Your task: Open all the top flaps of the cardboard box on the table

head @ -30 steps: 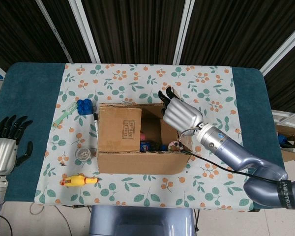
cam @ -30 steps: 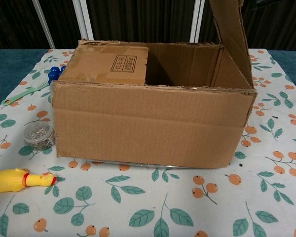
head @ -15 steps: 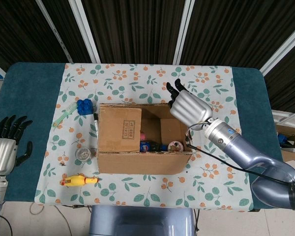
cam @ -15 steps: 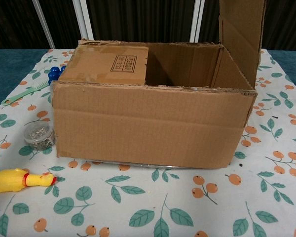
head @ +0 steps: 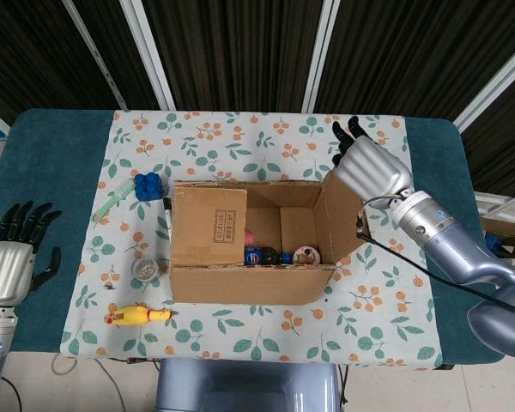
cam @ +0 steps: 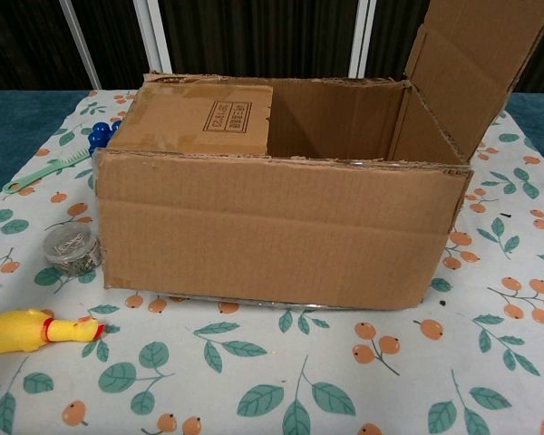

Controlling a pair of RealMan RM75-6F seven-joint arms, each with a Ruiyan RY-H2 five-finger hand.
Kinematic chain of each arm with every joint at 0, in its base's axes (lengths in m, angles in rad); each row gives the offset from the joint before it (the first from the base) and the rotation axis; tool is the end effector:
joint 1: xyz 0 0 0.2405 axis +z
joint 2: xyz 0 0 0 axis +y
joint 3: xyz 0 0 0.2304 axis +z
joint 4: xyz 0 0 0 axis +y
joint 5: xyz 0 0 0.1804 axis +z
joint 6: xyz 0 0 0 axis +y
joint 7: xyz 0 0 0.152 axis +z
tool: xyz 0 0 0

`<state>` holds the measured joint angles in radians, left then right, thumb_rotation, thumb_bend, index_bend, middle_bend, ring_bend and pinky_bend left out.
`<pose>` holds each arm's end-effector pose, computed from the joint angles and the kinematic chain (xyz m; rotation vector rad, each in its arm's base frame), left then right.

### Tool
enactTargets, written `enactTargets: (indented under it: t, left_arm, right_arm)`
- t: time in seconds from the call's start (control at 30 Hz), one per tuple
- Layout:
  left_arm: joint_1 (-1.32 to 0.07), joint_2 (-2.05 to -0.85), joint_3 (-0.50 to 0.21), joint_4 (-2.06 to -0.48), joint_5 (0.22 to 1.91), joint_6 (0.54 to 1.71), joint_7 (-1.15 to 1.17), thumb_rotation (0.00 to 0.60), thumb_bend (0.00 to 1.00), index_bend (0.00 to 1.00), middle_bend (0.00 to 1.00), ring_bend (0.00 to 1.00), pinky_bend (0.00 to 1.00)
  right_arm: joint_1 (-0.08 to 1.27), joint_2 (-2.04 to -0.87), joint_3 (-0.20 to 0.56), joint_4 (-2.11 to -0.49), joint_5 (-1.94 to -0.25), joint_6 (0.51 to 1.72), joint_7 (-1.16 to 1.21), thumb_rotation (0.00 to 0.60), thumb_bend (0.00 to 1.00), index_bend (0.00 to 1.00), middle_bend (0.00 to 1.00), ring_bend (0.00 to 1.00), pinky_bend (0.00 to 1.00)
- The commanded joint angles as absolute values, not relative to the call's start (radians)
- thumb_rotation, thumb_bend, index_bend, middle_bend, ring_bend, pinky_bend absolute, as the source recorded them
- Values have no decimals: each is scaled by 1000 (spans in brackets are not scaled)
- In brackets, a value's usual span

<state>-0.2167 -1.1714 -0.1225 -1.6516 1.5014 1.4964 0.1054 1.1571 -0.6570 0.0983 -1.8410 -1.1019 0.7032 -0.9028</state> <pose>-0.2308 0.2285 0.1697 -1.4150 -0.7542 -1.0543 -0.0325 -0.3637 0.2187 1.9698 0.2974 0.2979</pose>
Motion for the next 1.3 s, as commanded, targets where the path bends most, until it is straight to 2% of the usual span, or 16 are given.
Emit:
enactTargets:
  t: [0.03,0.43,0.6,0.7,0.93,1.0,1.13,1.17,1.2,1.3]
  left_arm:
    - [-216,-1171,-121,-1653,1506,1500,106,600,496,171,122,3,0]
    - [-212,-1165,-119,-1663,1517,1511,117,600,497,177,122,3,0]
    - [-214,-1167,-117,-1660,1519,1506,119,600,497,178,122,3,0]
    - [-221,-1163,-117,-1659,1521,1496,120,600,496,177,122,3,0]
    - [-273,-1132,-137,-1653,1564,1458,74,600,498,183,129,3,0]
    - [-306,-1119,-151,-1651,1572,1424,61,600,502,185,130,3,0]
    - [-380,-1090,-177,-1652,1595,1353,20,600,505,182,130,3,0]
    - [-399,-1085,-185,-1650,1600,1335,16,600,505,181,130,3,0]
    - [-416,-1080,-192,-1647,1598,1317,17,600,505,180,129,3,0]
    - [-457,-1066,-207,-1653,1576,1258,50,600,506,179,130,3,0]
  right_arm:
    - [1138,-651,91,-1817,-1096,698,-891,600,1000,391,375,94,191]
    - [1084,-691,54,-1720,-1119,685,-891,600,1000,394,375,94,192]
    - [1074,-715,60,-1696,-1107,683,-867,600,993,396,375,94,191]
    - [1062,-736,88,-1686,-1082,710,-808,600,965,394,371,97,192]
    - [1008,-781,187,-1659,-960,769,-542,600,904,346,310,101,192]
    - [989,-780,207,-1649,-946,761,-454,600,849,322,275,101,192]
    - [916,-787,235,-1631,-993,807,-276,600,771,267,237,101,192]
    - [898,-809,276,-1624,-962,826,-163,600,755,252,235,101,192]
    - [836,-820,266,-1601,-969,850,-69,600,742,242,234,101,192]
    - [784,-813,273,-1608,-1110,927,33,600,686,233,234,101,191]
